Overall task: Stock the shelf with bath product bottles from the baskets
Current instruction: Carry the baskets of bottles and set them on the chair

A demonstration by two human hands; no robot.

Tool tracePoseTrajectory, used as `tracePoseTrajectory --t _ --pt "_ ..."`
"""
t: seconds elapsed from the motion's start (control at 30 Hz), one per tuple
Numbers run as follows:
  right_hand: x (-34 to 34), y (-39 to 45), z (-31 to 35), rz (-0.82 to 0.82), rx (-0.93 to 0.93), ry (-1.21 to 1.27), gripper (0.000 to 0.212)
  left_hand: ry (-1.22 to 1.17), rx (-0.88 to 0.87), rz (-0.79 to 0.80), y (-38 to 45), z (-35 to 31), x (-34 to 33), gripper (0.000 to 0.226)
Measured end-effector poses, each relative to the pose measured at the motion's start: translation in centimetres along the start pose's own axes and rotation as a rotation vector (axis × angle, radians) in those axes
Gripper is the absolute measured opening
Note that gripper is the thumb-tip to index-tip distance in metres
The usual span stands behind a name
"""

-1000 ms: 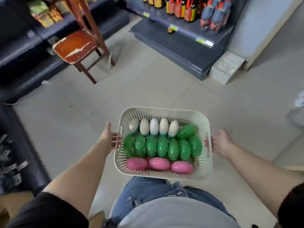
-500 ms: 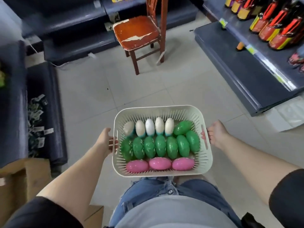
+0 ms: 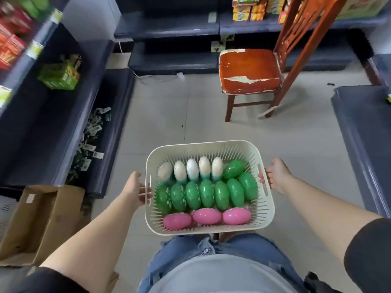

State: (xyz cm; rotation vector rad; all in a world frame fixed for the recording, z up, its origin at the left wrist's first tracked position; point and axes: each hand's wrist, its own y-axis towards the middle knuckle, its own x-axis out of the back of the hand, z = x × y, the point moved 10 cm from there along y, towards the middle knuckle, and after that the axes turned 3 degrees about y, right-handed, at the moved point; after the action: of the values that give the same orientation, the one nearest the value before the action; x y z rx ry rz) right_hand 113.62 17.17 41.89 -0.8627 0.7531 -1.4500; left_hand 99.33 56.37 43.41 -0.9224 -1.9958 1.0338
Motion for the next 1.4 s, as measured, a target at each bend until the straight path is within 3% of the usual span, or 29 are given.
tracePoseTrajectory --t 0.27,0.47,0.6,0.8,1.13,1.4 --pt "-6.7 6.3 14.6 0.047 0.046 -0.046 0.062 -0.128 -0.042 -0.082 3.9 -12.2 -1.1 0.043" --pt "-12.8 11.6 22.5 0.023 0.040 -0.097 0.065 -0.154 0.022 -0.073 10.9 -19.3 -2.2 0.040" --pt "-15.2 15.2 26.8 -0.069 0.004 -0.030 0.055 -0.027 -0.020 -0.042 15.5 -29.5 -3.6 0.037" --pt "-18.2 18.7 34.6 -0.093 0.007 0.146 0.060 0.083 -0.100 0.000 20.3 -44.2 -6.4 0.033" --pt "-19.1 28.9 47.2 -0.192 0.011 0.130 0.053 0.202 -0.068 0.013 26.7 -59.1 -13.9 0.032" --pt "-18.8 32.7 54.6 -0.227 -0.029 0.389 0.052 0.261 -0.165 0.064 30.6 -74.7 -22.5 0.032"
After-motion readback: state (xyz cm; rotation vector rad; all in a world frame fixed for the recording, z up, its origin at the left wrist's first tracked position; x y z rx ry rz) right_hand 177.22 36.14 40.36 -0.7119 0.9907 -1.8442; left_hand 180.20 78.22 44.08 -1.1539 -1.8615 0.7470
